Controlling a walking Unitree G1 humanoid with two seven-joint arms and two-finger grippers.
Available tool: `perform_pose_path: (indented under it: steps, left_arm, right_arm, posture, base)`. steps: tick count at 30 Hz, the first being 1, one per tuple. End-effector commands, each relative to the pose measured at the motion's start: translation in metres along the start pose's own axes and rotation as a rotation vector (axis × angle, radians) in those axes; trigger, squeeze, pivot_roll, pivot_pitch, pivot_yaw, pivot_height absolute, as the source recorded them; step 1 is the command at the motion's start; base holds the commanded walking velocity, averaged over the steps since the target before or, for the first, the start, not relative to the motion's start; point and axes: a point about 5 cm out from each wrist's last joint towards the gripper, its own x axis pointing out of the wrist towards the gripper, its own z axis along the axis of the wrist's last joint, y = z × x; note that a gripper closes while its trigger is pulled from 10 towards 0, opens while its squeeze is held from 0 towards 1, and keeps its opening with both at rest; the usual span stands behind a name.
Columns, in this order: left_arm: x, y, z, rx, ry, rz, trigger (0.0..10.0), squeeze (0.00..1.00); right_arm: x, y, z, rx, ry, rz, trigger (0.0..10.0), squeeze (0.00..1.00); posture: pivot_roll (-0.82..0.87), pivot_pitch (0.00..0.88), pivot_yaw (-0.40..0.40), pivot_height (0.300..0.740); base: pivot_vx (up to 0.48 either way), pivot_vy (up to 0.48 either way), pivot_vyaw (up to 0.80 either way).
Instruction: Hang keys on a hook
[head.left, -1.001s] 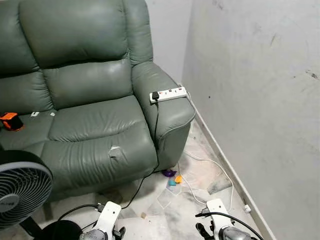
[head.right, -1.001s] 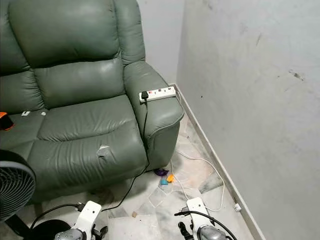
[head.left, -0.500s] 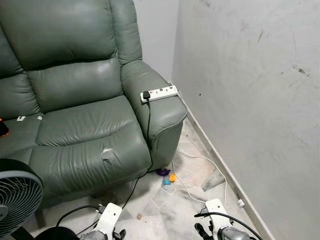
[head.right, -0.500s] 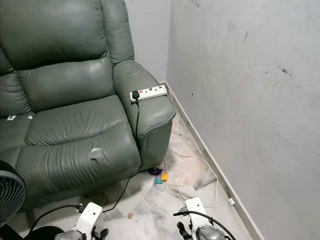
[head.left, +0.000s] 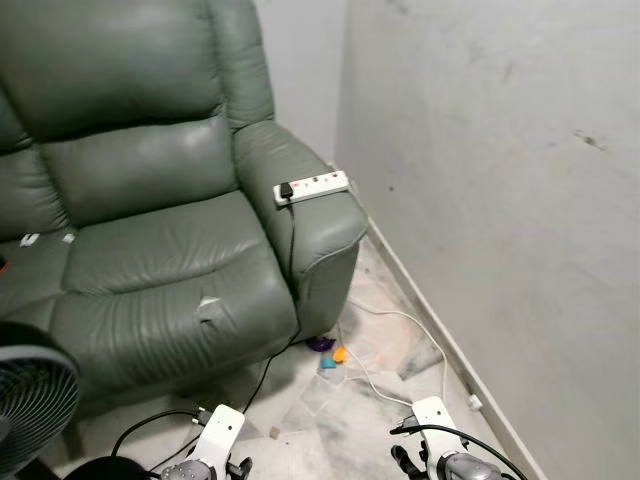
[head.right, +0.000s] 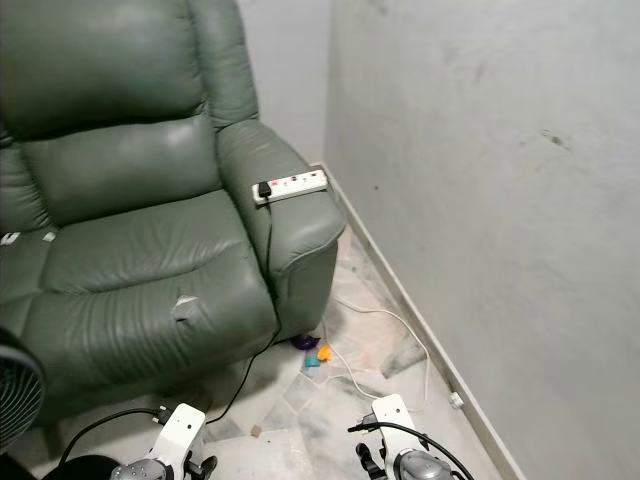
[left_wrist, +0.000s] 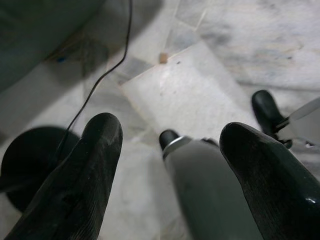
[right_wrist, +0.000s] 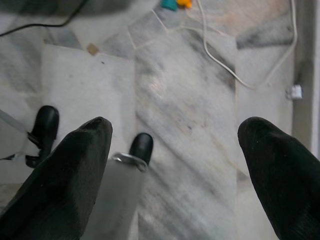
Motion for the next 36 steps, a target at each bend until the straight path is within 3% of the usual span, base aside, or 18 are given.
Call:
perform_pose_path:
  steps: [1,20,36]
  left_arm:
    - [0.000,0.000,-0.002,0.022,0.015,0.009,10.0,0.00]
    - [-0.001,0.001,-0.010,0.062,0.059,0.047,10.0,0.00]
    - [-0.002,0.001,-0.016,0.058,0.076,0.051,10.0,0.00]
  right_arm:
    - [0.000,-0.001,-0.001,-0.011,0.007,0.002,10.0,0.00]
    - [-0.001,-0.003,-0.003,-0.014,0.012,-0.005,10.0,0.00]
    - [-0.001,-0.001,-0.005,-0.010,0.019,-0.003,10.0,0.00]
  posture:
    - [0.05,0.024,0.002,0.740]
    - [0.05,0.021,0.000,0.740]
    - [0.05,0.027,0.000,0.740]
  base:
    - [0.000,0.000,0.00]
    - [0.000,0.000,0.00]
    - [-0.281,0.000,0.00]
